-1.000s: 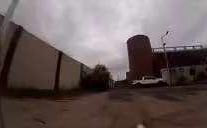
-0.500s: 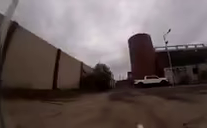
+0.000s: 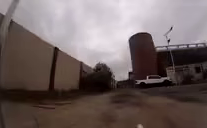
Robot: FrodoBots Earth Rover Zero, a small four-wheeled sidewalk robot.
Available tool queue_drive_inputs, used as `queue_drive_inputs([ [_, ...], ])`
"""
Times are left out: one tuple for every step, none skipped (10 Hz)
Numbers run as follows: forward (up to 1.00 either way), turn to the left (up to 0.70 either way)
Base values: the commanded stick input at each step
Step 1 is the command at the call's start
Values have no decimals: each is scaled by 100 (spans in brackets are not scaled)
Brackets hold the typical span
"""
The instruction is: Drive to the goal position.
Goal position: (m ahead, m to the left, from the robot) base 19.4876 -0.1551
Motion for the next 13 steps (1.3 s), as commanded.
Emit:
queue_drive_inputs([
  [100,-12],
  [100,0],
  [100,0],
  [100,0],
  [100,0],
  [100,0],
  [100,0],
  [100,-31],
  [100,-40],
  [100,-40],
  [100,-40],
  [100,-40],
  [100,-40],
])
